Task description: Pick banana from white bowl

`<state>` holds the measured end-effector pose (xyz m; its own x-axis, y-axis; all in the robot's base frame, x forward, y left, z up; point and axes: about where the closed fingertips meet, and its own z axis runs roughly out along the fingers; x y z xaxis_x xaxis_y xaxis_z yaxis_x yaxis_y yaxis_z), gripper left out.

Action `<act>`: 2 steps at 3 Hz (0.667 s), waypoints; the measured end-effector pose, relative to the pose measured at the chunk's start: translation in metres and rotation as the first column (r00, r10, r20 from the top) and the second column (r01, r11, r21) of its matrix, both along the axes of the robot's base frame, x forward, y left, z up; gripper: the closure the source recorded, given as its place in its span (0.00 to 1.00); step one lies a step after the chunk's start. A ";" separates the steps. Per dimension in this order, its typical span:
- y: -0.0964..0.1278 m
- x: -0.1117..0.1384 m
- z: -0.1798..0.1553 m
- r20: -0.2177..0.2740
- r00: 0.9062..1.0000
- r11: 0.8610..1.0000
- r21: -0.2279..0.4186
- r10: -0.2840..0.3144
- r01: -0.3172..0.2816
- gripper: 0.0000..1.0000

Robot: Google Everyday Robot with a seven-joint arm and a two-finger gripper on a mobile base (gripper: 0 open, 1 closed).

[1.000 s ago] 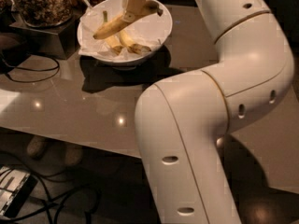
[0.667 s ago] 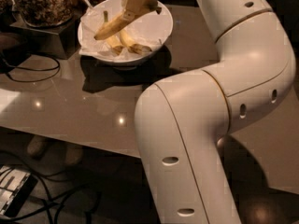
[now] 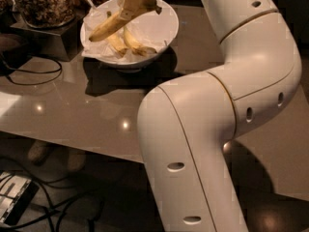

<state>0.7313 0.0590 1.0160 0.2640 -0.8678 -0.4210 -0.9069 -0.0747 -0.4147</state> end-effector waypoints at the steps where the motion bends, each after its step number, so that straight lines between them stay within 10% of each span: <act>1: 0.007 -0.019 0.019 0.012 0.998 0.997 0.043 0.069 -0.069 1.00; 2: 0.007 -0.035 0.037 0.032 0.994 0.992 0.079 0.100 -0.103 1.00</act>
Offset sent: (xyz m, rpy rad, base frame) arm -0.0815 -0.0010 0.0437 0.1106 -0.0413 0.1400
